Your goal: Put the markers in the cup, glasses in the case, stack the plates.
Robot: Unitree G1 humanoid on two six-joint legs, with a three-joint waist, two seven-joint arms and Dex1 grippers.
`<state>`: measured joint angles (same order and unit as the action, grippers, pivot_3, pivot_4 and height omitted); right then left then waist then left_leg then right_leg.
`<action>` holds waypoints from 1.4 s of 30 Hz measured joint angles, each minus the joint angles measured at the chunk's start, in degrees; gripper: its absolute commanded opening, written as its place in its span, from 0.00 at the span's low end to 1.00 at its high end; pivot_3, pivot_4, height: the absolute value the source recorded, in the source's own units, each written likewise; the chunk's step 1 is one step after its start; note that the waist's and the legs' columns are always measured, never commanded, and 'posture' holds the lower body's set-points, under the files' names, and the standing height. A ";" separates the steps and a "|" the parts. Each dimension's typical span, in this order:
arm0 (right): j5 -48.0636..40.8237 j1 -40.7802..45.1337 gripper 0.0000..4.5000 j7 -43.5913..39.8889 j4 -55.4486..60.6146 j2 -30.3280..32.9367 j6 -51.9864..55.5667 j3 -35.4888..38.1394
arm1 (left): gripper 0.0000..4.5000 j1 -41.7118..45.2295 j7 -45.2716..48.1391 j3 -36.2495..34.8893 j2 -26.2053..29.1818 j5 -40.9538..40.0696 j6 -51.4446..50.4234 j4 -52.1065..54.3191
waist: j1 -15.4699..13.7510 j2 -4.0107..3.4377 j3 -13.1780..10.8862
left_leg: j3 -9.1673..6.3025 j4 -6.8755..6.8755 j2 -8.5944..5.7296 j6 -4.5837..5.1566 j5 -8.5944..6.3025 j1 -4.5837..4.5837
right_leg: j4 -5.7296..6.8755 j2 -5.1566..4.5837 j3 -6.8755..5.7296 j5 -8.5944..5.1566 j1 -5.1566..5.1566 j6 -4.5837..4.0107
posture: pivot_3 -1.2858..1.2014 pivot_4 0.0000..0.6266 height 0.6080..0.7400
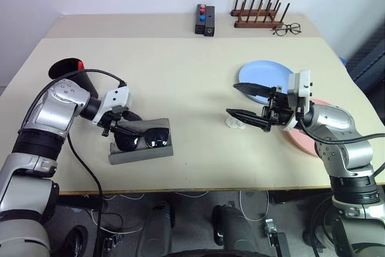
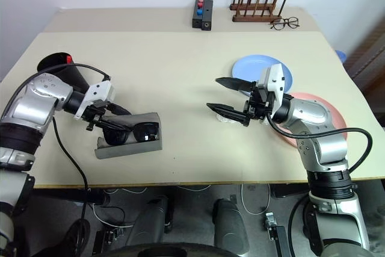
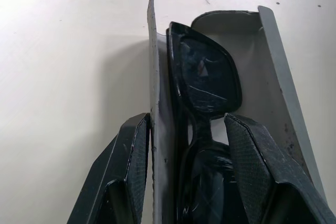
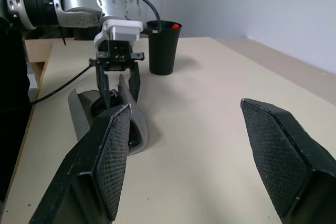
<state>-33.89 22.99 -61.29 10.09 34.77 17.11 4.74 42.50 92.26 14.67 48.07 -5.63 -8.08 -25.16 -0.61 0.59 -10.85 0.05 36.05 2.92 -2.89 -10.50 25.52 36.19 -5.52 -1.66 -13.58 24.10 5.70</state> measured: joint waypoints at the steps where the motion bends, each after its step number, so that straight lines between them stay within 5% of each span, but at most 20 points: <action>1: 0.00 0.00 0.76 0.09 0.00 0.00 0.02 0.00 | 0.51 -0.52 0.00 0.03 -0.10 -0.03 -0.42 0.79 | 0.00 0.00 0.00 | 0.00 0.00 0.00 0.00 0.00 0.00 | 0.00 0.00 0.00 0.00 0.00 0.00 | 0.52 0.24 1.00; 10: 0.01 0.00 0.76 0.36 0.00 0.00 0.02 -0.01 | 0.51 -0.34 -0.25 0.67 -0.63 0.44 -3.89 -0.40 | 0.00 0.00 0.00 | 0.00 0.01 0.00 0.00 0.00 0.00 | 0.00 0.00 0.00 0.00 0.00 0.00 | 0.52 0.24 1.00; 13: 0.02 0.10 0.76 0.44 0.00 -0.03 0.02 -0.08 | 0.70 0.83 -0.51 0.36 -2.04 -0.25 -6.21 -1.63 | -0.08 0.00 0.00 | 0.00 0.02 0.00 0.00 0.00 0.01 | 0.00 0.00 0.00 0.00 0.00 0.00 | 0.52 0.24 1.00; 16: 0.03 0.17 0.76 0.56 0.00 -0.08 0.01 -0.15 | 0.99 2.43 -0.27 -0.06 -2.05 -1.95 -8.94 -2.95 | -0.01 0.01 -0.01 | -0.01 0.02 0.00 0.00 0.00 0.01 | 0.00 0.00 0.00 0.00 0.00 0.00 | 0.52 0.24 1.00; 31: 0.04 0.38 0.76 0.68 -0.01 -0.20 0.00 -0.62 | 0.99 11.25 0.04 -0.67 -0.64 -1.52 -4.62 -14.21 | 0.00 0.02 -0.01 | 0.00 0.01 0.00 0.00 0.00 0.02 | 0.00 0.00 0.00 0.00 0.01 0.00 | 0.52 0.24 1.00; 42: 0.05 0.45 0.76 0.83 -0.07 -0.62 -0.04 -1.03 | 0.99 11.25 0.05 8.26 10.91 -22.52 -22.34 4.13 | 0.47 0.01 -0.03 | -0.02 -0.05 0.01 0.00 0.00 -0.01 | 0.02 0.01 0.01 -0.01 0.02 0.00 | 0.52 0.24 1.00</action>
<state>-33.84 23.43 -60.46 10.02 34.15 17.07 3.71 53.76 92.31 22.93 58.99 -28.16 -30.42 -21.03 -0.14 0.60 -10.88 0.03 36.00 2.93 -2.89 -10.50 25.50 36.20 -5.51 -1.65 -13.59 24.12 5.70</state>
